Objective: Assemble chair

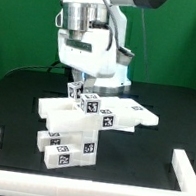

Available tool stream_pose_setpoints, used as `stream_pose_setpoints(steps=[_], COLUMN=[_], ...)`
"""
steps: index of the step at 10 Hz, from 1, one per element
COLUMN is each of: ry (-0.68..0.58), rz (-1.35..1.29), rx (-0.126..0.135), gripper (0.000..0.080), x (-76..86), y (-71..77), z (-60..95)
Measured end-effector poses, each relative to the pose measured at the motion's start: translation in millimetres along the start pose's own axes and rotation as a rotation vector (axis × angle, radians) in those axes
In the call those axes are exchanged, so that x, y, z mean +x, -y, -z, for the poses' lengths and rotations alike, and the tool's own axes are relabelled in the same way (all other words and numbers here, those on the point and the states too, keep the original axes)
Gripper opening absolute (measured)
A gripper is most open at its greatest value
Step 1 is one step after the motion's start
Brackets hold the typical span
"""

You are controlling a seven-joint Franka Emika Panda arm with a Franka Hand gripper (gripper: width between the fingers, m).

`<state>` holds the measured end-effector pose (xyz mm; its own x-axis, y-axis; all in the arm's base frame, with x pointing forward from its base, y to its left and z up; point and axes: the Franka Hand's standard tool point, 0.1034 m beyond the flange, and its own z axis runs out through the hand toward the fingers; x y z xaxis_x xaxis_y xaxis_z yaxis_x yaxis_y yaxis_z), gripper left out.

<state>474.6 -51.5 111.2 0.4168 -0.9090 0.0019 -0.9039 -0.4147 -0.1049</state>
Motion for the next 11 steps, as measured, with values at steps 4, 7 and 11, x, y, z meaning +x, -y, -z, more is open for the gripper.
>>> stream_pose_setpoints(steps=[4,7,11], ry=[0.000,0.075,0.083], rz=[0.003,0.561,0.800], rx=[-0.001,-0.020,-0.013], gripper=[0.0612,0.0647,0.0649], x=[-1.0,-4.9,-1.0], y=[0.4,2.5,0.0], z=[-0.6,3.9,4.0])
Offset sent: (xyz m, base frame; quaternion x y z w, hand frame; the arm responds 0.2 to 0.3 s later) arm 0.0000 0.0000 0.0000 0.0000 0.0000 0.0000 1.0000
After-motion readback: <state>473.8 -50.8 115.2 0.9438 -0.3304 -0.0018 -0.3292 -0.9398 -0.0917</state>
